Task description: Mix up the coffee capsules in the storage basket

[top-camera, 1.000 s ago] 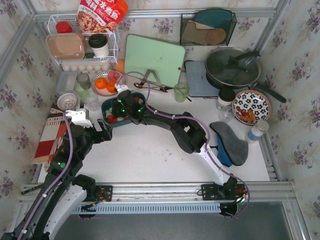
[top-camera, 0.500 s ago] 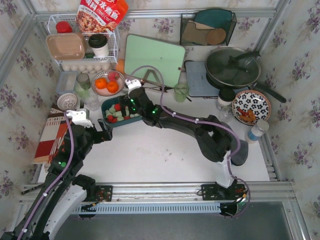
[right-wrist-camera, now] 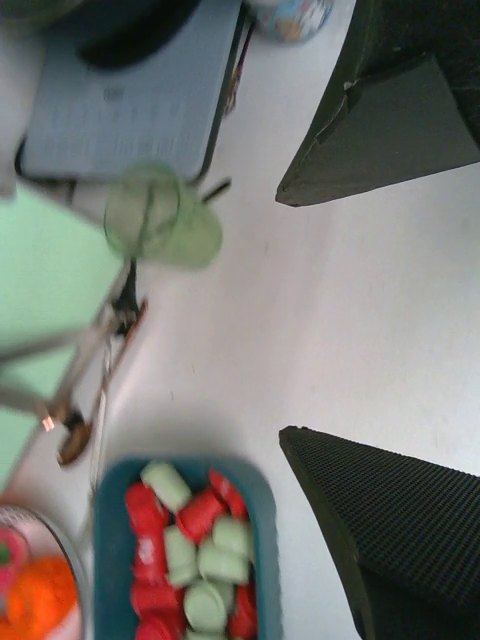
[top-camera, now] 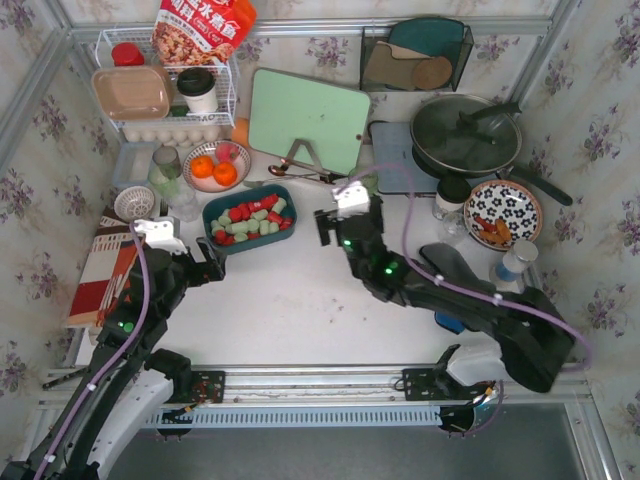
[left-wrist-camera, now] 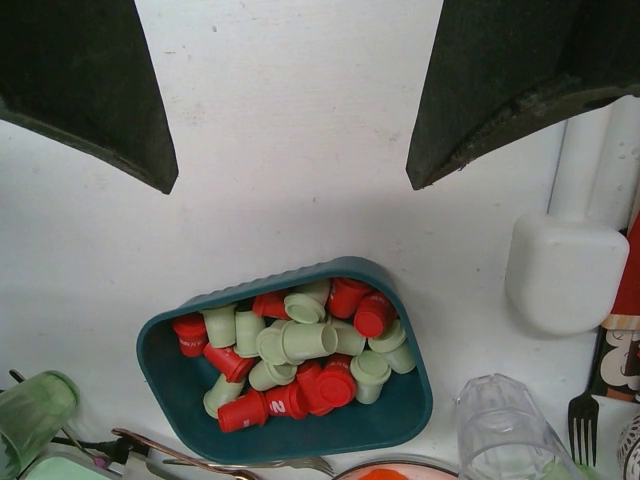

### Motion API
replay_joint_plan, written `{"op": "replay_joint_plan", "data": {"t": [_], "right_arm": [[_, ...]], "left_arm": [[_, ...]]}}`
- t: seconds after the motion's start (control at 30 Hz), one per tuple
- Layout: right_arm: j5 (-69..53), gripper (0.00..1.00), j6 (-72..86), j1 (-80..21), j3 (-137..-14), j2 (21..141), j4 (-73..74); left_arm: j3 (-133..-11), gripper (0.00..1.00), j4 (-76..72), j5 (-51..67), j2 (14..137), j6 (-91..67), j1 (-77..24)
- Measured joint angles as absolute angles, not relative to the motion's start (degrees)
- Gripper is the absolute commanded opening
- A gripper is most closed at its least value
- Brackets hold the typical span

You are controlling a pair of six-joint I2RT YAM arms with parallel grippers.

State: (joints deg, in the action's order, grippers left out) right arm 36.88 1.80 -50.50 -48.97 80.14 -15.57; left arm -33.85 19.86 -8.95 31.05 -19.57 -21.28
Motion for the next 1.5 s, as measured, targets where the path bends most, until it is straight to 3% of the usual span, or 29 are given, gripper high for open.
{"op": "replay_joint_plan", "data": {"t": [0.3, 0.5, 0.73, 1.07, 1.5], "right_arm": [[40.2, 1.0, -2.2, -37.6, -23.0, 58.9, -28.8], [39.0, 1.0, -3.3, -29.0, -7.7, 55.0, -41.8], [37.5, 1.0, -0.1, -20.1, -3.0, 62.5, -52.6], [29.3, 1.0, -0.6, -18.0, -0.6, 69.9, -70.8], [25.8, 1.0, -0.8, -18.0, -3.0, 73.3, -75.6]], "left_arm": [[-33.7, 0.99, 19.6, -8.1, 31.3, -19.6, -21.2], [-33.6, 0.99, 19.6, -8.1, 31.3, -19.6, -21.2], [-33.1, 0.99, 19.2, -8.1, 32.1, -19.7, -21.2], [-33.1, 0.99, 19.1, -8.1, 32.8, -19.6, -21.2], [-33.0, 0.99, 17.9, -8.1, 33.1, -19.6, -21.2]]}}
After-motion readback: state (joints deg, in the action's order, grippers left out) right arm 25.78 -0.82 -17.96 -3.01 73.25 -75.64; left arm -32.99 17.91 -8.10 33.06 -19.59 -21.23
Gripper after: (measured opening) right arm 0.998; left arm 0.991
